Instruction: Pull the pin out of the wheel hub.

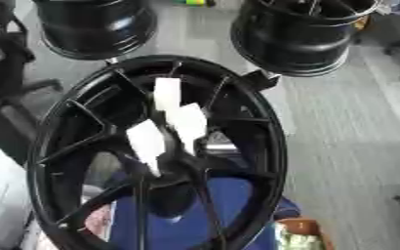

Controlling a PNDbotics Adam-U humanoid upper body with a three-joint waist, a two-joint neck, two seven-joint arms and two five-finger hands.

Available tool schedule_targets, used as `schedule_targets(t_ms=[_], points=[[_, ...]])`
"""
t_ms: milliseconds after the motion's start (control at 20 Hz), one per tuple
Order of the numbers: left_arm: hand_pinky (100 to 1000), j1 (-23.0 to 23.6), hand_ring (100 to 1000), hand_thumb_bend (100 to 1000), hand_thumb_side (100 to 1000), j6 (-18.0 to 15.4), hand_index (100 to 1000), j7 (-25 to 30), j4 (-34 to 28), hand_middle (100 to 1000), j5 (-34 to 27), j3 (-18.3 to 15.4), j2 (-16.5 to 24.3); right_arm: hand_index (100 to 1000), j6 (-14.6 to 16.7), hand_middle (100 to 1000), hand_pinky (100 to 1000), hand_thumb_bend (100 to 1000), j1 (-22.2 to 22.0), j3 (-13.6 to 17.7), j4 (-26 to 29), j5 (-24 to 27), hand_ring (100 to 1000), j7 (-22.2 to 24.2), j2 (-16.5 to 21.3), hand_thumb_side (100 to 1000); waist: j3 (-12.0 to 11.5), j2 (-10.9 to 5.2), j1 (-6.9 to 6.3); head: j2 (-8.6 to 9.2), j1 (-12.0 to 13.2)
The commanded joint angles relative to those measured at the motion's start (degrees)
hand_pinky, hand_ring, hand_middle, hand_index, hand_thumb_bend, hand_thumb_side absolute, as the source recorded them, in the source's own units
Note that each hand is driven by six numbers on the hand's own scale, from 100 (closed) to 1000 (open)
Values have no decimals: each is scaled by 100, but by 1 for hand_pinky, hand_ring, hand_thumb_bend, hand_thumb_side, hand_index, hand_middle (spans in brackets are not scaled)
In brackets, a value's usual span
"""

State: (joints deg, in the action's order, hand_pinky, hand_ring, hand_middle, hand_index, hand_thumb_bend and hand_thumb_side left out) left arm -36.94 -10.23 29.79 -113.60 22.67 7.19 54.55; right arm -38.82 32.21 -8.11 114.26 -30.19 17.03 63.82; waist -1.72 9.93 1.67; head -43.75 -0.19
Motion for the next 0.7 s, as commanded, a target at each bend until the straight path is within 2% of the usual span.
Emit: schedule_targets(t_ms=[50, 200, 300, 700], points=[[726, -133, 696, 324, 402, -18, 759, 16, -5, 633, -39, -58, 104, 881, -2, 835, 887, 100, 76, 84, 33, 49, 878, -45, 158, 100, 9, -74, -10, 28, 1], [726, -234, 697, 330, 409, -44, 763, 80, 10, 634, -119, 38, 125, 881, -6, 834, 887, 100, 80, 78, 33, 44, 877, -48, 156, 100, 12, -80, -14, 25, 2], [728, -402, 699, 341, 415, -91, 764, 215, 41, 636, -236, 221, 146, 881, 4, 834, 887, 100, 96, 61, 33, 44, 877, -38, 147, 100, 22, -88, -18, 21, 7], [731, -1672, 710, 390, 449, -274, 791, 1132, 499, 653, -816, 1435, -70, 881, 18, 833, 887, 100, 165, -33, 33, 11, 876, 67, 110, 100, 45, -129, -54, 65, -11]])
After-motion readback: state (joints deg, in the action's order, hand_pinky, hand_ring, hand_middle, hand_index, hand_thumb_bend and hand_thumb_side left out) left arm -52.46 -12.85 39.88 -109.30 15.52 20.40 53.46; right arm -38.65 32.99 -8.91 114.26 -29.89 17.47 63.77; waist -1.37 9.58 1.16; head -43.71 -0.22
